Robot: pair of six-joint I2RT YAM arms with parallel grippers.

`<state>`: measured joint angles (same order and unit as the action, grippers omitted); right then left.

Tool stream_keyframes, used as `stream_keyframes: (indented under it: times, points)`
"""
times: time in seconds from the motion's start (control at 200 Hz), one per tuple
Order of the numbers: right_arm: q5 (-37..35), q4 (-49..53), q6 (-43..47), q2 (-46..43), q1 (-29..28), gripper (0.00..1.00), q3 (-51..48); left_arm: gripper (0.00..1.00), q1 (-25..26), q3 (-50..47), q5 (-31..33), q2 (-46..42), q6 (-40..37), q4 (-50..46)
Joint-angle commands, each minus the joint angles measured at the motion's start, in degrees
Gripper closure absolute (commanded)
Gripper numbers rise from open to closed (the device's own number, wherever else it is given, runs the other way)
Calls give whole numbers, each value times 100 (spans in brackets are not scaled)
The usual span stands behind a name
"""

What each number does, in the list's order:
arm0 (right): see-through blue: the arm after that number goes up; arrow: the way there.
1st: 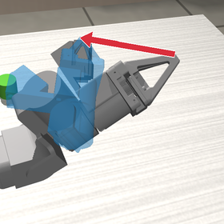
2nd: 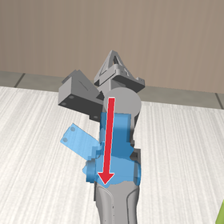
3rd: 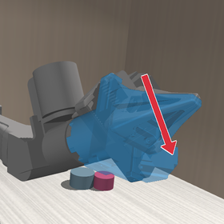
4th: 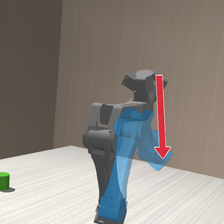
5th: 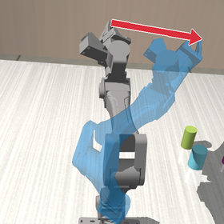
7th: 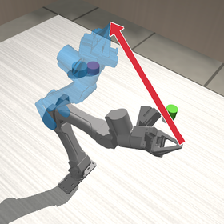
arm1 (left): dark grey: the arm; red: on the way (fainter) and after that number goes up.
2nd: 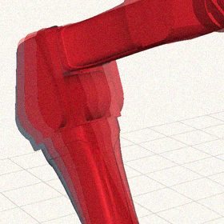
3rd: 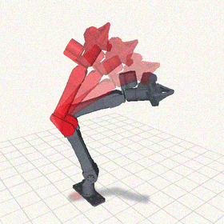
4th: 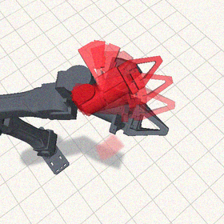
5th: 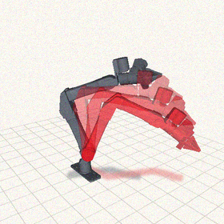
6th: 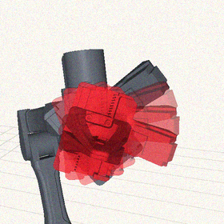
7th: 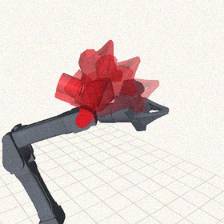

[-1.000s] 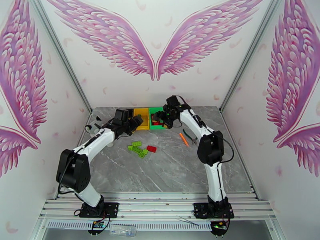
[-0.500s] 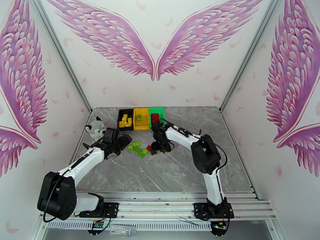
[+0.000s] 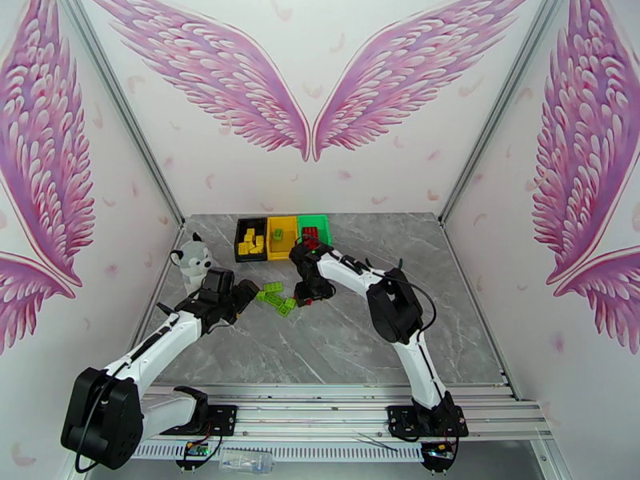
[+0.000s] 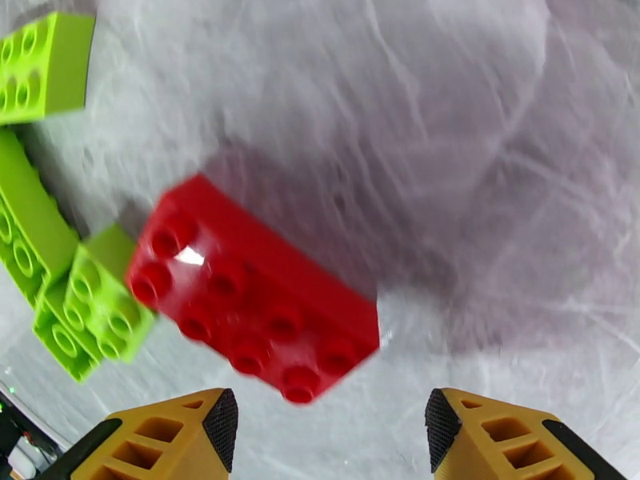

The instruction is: Sort the legos into containers by color

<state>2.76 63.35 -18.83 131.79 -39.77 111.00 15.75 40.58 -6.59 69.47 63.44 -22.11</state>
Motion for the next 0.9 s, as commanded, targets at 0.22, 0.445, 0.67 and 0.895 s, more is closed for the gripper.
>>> stream_keyframes:
  times: [0.22, 0.445, 0.67, 0.895]
  points:
    - [-127, 674, 226, 906, 4, 32, 1461, 20, -37, 314, 19, 113, -150, -240]
    - [-40, 834, 239, 1307, 4, 35, 2143, 21, -37, 464, -24, 272, -215, -294]
    - [-107, 850, 191, 1384, 4, 50, 2186, 21, -37, 587, -43, 389, -235, -294]
    - [-186, 667, 139, 1064, 13, 59, 1919, 21, -20, 785, -101, 576, -263, -224]
